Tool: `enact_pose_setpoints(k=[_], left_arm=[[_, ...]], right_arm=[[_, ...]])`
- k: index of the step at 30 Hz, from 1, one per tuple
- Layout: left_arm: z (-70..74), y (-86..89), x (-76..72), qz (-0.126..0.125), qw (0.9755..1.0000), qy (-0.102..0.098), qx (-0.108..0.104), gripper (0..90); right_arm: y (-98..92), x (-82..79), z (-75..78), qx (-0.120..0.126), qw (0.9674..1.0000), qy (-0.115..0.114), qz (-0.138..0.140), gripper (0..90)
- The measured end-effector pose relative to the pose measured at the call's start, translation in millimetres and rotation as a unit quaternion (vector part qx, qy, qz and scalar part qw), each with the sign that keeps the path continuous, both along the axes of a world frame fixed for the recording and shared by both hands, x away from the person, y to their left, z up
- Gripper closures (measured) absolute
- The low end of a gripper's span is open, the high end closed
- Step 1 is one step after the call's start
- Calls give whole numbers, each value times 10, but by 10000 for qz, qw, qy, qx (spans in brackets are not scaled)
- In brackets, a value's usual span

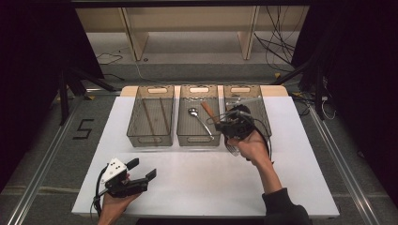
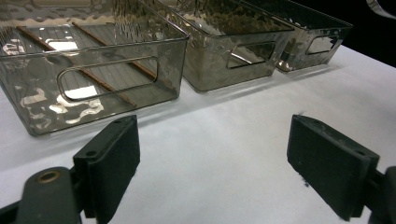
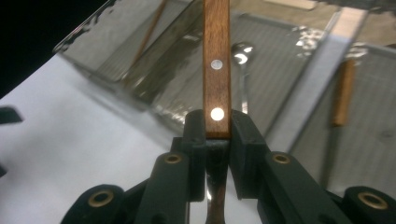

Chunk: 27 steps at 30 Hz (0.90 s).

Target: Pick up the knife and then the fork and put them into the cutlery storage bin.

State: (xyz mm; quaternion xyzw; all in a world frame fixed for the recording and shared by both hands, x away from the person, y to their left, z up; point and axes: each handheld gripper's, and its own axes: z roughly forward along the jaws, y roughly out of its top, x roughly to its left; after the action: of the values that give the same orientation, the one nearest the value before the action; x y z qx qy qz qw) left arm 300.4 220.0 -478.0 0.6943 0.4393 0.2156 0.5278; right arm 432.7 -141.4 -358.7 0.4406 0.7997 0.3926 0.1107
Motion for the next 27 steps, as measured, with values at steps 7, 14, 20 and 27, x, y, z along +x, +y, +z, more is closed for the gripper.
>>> enact_pose_setpoints(k=[7,14,20,27], left_arm=[[0,-1,1,-5,10000,2,3,169],[2,3,0,0,10000,9,1,169],[2,1,1,-5,10000,5,10,169],[3,5,1,17,10000,3,-14,169]], right_arm=[[-286,339,82,21,9987,115,-498,785],[-481,623,25,14,9956,298,-888,785],[-598,840,-77,0,9914,466,-1223,785],[-620,960,-169,-25,9885,563,-1404,785]])
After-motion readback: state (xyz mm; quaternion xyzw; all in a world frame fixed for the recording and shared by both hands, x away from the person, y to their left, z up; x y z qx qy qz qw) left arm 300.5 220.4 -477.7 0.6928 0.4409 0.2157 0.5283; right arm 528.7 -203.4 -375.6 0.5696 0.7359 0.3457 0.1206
